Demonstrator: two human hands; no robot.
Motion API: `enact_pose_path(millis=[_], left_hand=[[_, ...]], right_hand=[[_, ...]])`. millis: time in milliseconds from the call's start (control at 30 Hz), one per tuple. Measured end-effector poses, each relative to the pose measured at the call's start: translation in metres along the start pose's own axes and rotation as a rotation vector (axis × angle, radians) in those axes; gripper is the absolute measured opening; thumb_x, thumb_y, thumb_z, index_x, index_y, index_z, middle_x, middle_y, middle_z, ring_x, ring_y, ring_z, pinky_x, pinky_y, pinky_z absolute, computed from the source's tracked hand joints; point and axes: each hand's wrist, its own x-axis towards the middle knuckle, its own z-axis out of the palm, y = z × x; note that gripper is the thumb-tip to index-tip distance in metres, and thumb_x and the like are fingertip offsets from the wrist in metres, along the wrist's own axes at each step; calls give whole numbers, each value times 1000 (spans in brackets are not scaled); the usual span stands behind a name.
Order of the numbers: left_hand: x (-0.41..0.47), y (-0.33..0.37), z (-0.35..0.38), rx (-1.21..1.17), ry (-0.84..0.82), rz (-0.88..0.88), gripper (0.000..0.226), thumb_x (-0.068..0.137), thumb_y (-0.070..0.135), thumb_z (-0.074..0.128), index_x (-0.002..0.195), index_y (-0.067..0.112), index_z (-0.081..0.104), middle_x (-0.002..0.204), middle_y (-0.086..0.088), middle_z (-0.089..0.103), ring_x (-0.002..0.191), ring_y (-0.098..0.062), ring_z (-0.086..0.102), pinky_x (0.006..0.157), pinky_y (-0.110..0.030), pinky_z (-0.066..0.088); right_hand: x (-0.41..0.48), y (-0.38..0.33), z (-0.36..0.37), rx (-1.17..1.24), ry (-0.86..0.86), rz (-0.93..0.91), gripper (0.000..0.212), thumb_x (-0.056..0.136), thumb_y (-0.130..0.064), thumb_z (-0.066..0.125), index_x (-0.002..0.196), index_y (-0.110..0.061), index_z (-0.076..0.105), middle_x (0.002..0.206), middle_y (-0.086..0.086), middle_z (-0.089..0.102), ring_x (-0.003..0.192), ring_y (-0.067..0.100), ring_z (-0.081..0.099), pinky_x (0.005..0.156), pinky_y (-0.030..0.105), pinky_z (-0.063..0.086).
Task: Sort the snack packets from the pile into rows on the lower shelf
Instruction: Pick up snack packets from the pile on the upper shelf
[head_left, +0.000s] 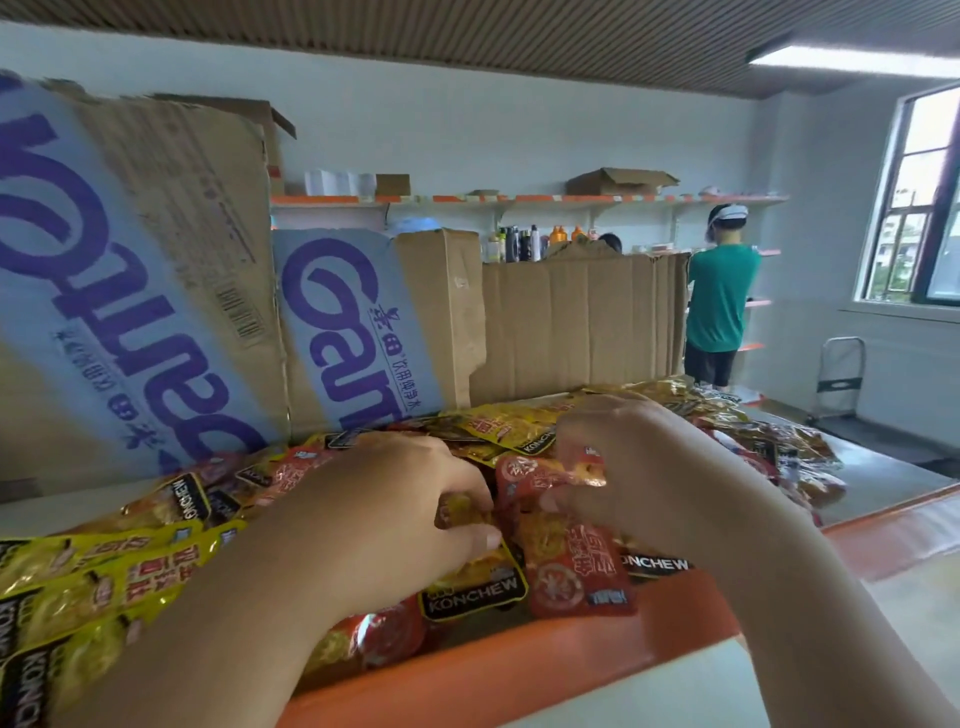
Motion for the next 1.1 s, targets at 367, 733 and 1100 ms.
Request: enact_pose_path(millis=[367,733,1100], left_hand=[[10,37,-6,185,9,211,72,93,25,66,138,71,33,122,29,48,115,-1,44,96,-34,49],[47,84,-8,500,-257,294,94,89,7,62,146,70,19,163,15,23,136,-19,27,107,-43,34],[26,91,-41,176,311,265,81,67,76,68,139,45,51,130,33,55,115,21,42,95,-7,35]], right_hand=[[-14,23,-11,248,112,152,30,76,-48,80,86,-43,53,77,-20,60,59,0,52,51,23,41],[-59,62,-20,490,390,219,35,69,-63,72,95,-46,57,84,-19,67,67,8,63,58,33,56],[-79,78,-21,634,580,228,33,78,-46,80,102,-43,58,82,-16,68,70,7,64,58,27,53]])
